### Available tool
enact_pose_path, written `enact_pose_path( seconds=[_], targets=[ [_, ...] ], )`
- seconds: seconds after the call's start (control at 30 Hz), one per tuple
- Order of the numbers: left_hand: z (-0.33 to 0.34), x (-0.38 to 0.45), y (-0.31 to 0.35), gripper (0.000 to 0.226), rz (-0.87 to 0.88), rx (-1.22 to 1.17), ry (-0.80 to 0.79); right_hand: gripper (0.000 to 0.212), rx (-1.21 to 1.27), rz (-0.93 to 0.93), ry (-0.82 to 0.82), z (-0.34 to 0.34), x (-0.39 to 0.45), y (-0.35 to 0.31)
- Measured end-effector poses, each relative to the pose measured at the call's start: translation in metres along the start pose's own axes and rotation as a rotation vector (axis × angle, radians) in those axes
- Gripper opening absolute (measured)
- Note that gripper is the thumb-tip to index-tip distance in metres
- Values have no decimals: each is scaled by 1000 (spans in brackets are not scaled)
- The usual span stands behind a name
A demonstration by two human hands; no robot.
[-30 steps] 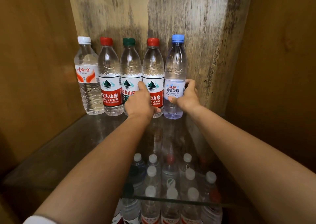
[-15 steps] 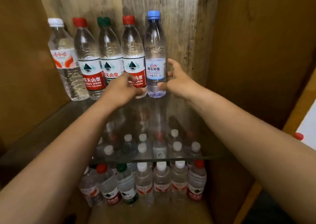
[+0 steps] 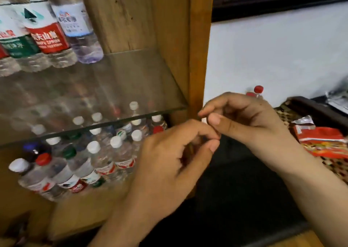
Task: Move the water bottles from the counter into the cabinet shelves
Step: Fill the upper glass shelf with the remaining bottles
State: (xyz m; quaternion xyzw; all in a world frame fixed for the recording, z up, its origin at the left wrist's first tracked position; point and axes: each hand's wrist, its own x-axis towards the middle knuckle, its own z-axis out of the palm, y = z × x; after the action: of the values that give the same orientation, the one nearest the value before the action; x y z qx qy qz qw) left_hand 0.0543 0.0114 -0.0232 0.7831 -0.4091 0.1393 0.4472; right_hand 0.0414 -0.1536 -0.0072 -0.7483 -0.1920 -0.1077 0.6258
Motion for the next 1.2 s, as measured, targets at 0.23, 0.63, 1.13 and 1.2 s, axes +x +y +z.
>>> enact_pose_path(
  seconds=[0.23, 0.63, 1.13, 1.2],
  targets=[
    [135, 23, -42, 13, -92, -60, -67, 18, 13, 222, 287, -79, -39, 96],
    [316, 86, -162, 19, -797, -252, -61, 13, -86, 707, 601, -229, -30, 288],
    [373, 165, -237, 99, -846, -312, -196, 91, -143, 751, 208, -298, 45, 382],
    [374, 171, -232, 84, -781, -339, -189, 90, -142, 744, 171, -301, 48, 386]
  ],
)
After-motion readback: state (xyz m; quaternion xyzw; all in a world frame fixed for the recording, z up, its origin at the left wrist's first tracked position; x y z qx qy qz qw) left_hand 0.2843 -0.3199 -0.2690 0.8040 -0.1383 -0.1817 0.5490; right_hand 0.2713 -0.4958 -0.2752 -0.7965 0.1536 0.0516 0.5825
